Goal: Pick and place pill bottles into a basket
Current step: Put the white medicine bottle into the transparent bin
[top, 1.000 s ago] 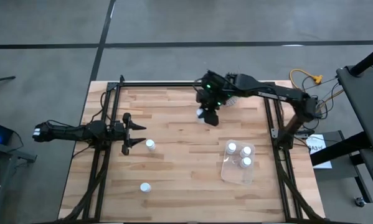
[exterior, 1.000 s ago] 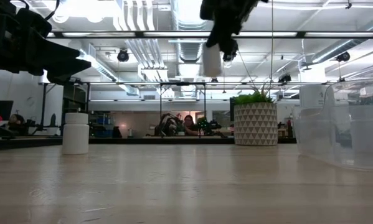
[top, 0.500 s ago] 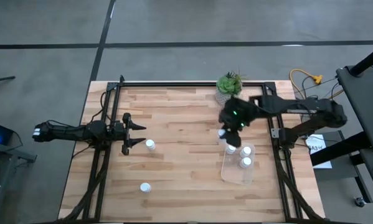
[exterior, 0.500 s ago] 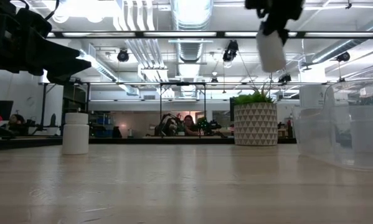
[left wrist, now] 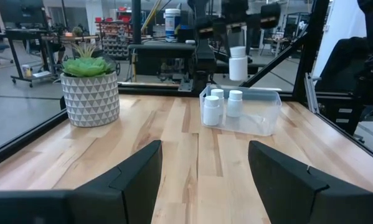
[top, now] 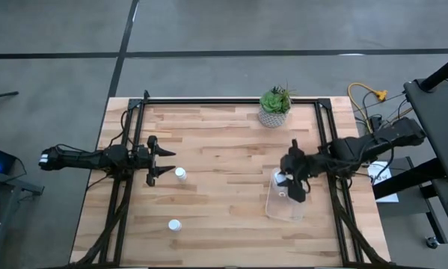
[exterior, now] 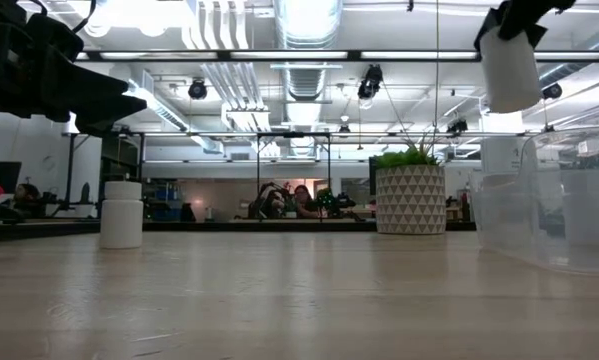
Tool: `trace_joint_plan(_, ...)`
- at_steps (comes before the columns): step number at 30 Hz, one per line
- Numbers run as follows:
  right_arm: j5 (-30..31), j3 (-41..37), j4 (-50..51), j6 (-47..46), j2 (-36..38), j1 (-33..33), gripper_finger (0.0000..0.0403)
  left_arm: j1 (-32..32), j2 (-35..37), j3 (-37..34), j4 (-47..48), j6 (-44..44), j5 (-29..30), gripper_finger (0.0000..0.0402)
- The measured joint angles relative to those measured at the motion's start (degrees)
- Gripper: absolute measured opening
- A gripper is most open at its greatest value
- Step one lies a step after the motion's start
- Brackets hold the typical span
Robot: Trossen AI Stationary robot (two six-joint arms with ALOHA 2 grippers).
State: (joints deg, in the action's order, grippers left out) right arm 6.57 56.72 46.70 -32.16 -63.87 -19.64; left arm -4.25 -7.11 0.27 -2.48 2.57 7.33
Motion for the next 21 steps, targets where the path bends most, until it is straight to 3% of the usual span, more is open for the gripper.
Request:
trace_joint_plan(6, 8.3, -3.3, -2.8, -2.2, 0.0, -4.9, 0.0147, 0.0, 0.0, 0.0, 0.0, 0.0, 0.0, 0.0222)
trace_joint_plan(21, 10.2, -12.8, -11.5, -7.8, -0.7, -7.6, 0.015, 0.0, 0.0, 0.0, 0.0, 0.0, 0.0, 0.0222)
